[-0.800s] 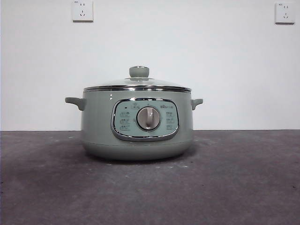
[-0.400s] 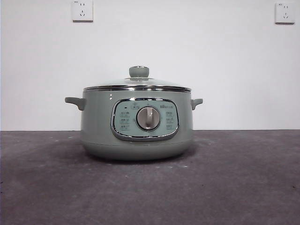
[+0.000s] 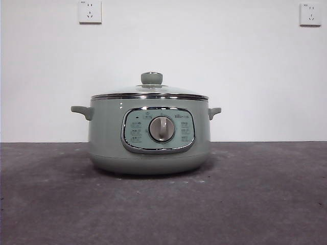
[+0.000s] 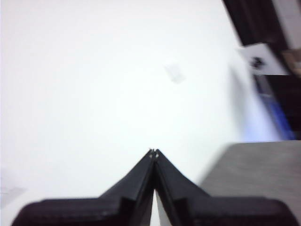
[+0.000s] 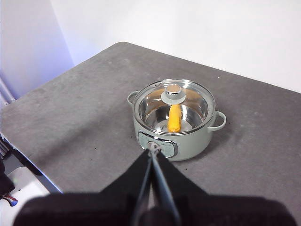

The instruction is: Pick up the corn,open the lid,put the corn in the pot,close the lid

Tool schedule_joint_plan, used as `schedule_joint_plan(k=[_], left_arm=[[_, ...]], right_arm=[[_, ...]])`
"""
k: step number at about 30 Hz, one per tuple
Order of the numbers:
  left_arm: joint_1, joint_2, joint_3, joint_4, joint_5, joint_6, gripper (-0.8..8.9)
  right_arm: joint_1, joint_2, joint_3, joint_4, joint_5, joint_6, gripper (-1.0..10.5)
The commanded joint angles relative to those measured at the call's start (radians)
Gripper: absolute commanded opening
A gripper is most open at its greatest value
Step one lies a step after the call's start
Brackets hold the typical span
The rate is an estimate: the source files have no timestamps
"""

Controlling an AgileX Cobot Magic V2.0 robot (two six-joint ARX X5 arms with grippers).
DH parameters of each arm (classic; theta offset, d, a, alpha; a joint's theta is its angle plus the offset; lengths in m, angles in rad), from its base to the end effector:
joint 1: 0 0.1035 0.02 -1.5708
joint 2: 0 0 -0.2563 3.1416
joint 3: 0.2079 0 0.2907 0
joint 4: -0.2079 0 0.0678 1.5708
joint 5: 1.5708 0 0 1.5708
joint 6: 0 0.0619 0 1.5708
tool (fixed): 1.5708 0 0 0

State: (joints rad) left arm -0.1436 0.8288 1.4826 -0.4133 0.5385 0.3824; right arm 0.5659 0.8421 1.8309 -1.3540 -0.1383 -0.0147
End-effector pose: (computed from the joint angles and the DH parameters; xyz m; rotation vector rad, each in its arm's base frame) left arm 0.1474 -0.0534 0.5419 0.4137 -0.3678 -0.6253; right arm 0.0597 0.0480 0.5192 -0.0930 0.3592 0.6990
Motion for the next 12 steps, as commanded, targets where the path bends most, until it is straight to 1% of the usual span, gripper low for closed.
schedule_joint_plan(k=[1,5,7,9,12], left_arm=[[0.066,-0.104,-0.249,0.138,-0.062,0.018,-0.03],[0.126,-0.246,-0.568,0.265,-0.221,0.018,-0.03],[0.146,-0.309,-0.699,0.288,-0.233,0.014,-0.03],[0.167,-0.377,-0.820,0.288,-0.233,-0.008,-0.03],[0.192,-0.462,-0.970,0.289,-0.257,-0.032,-0.03]], right_arm=[[0.003,0.000,-0.005,-0.027,0.000,0.008,0.0],[0.003,0.004,-0.005,-0.027,0.000,0.008,0.0],[0.003,0.005,-0.005,-0.027,0.000,0.008,0.0],[0.003,0.005,-0.005,-0.027,0.000,0.008,0.0],[0.003,0.008,-0.005,-0.027,0.000,0.008,0.0]])
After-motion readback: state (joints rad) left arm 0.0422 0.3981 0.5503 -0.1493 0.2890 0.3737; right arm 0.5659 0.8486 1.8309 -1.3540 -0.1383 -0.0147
